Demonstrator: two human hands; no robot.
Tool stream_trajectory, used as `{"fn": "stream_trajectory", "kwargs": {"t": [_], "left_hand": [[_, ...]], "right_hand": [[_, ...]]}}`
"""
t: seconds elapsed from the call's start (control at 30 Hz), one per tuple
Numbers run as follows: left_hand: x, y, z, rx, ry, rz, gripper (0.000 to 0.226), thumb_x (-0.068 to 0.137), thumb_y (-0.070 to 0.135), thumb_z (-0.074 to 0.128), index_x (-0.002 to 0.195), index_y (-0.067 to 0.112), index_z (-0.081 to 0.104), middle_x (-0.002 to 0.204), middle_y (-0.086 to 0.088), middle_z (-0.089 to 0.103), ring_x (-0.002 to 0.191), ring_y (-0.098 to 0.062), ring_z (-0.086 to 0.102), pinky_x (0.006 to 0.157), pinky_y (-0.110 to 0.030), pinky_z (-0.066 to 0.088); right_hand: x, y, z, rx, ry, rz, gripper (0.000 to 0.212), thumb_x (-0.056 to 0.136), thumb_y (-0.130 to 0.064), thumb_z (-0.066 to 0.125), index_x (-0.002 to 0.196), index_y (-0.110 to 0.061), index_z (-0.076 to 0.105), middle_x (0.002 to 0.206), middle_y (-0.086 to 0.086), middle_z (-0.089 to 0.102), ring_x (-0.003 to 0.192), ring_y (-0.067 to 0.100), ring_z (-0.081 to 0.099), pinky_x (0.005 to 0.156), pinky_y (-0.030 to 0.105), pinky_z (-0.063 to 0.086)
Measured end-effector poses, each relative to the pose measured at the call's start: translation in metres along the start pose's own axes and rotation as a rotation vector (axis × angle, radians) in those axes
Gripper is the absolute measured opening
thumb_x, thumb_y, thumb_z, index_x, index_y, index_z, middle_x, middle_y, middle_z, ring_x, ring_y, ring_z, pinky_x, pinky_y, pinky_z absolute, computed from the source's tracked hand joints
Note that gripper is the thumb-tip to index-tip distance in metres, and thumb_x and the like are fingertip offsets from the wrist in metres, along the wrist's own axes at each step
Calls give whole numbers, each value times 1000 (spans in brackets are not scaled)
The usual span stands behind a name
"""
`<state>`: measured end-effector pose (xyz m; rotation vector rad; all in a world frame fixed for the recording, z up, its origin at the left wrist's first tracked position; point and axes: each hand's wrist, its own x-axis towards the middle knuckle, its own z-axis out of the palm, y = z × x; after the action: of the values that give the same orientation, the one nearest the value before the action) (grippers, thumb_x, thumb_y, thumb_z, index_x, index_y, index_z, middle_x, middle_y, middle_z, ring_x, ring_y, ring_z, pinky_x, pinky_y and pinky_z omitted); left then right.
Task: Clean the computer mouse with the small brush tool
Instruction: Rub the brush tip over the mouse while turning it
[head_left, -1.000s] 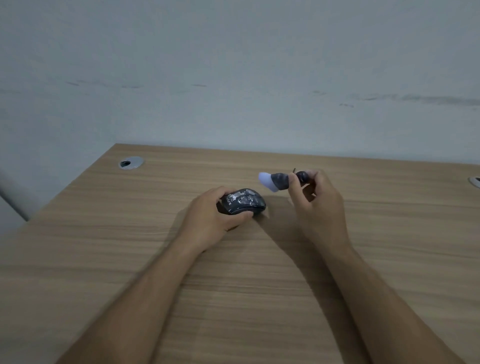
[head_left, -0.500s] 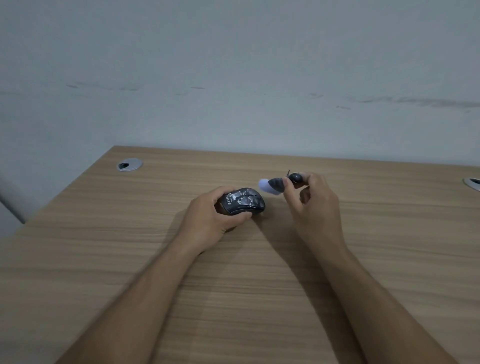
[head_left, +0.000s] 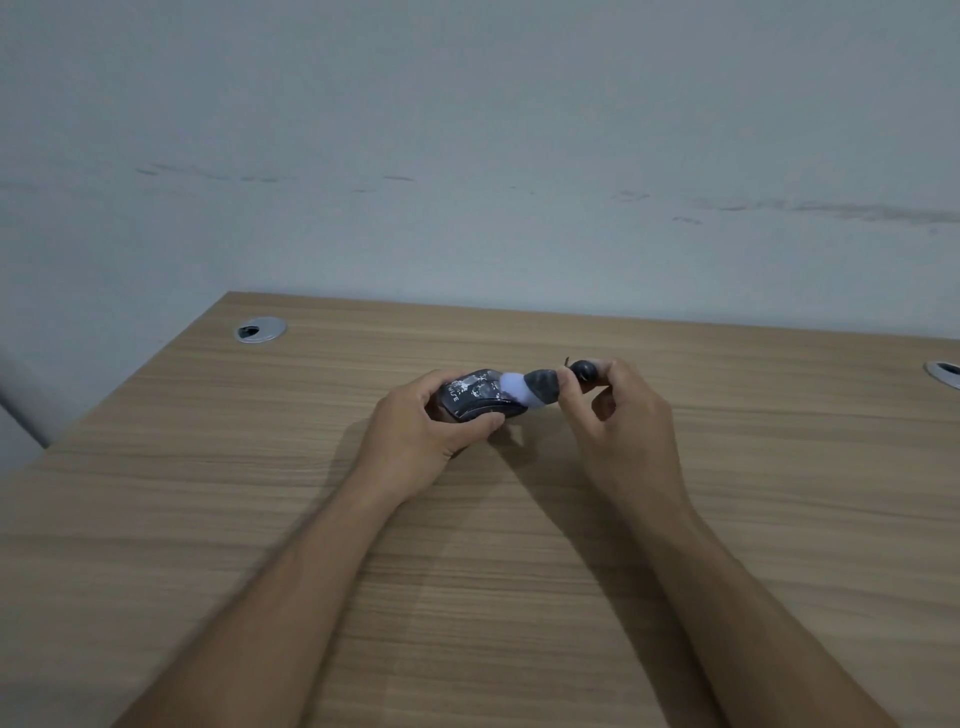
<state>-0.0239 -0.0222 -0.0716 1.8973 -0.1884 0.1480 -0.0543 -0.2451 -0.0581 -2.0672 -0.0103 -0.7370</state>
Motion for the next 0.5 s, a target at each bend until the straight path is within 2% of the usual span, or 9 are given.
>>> {"fn": "stream_trajectory", "kwargs": {"t": [0.1,0.17,0.27,0.4,0.5], "left_hand": [[-1,1,0,-6,6,-9,41,81,32,99,120,34,85,105,11,89,103,-16,84,99,-45,66],[-1,2,1,-3,12,-8,40,82,32,99,120,33,85,104,13,89,101,-13,84,97,-42,66],[1,0,1,-8,20,-9,40,81,34,98,119,35,85,103,12,88,99,-16,84,95,-45,67],[2,-1,1,-30,22,-13,43,79,37,98,120,34,85,105,13,89,102,-15,85,100,-47,66],[2,-1,2,-8,26,-5,43,79,38,98,121,35,84,105,15,88,101,-10,83,99,-43,66]], "right_hand": [[2,6,0,-36,39,30,16,103,-37,73,108,-22,75,96,-8,71,69,6,55,65,7,39],[2,4,-3,24,51,37,14,104,-36,72,107,-22,74,90,-13,68,67,8,54,64,8,39],[-1,1,0,43,27,-14,12,103,-34,73,103,-22,73,83,-15,65,65,8,53,63,10,38],[2,7,7,-29,57,9,14,104,-36,72,106,-23,75,98,-8,71,69,2,54,67,7,38],[1,1,2,49,73,-21,12,105,-34,71,107,-22,72,83,-18,62,64,8,50,63,10,36]]}}
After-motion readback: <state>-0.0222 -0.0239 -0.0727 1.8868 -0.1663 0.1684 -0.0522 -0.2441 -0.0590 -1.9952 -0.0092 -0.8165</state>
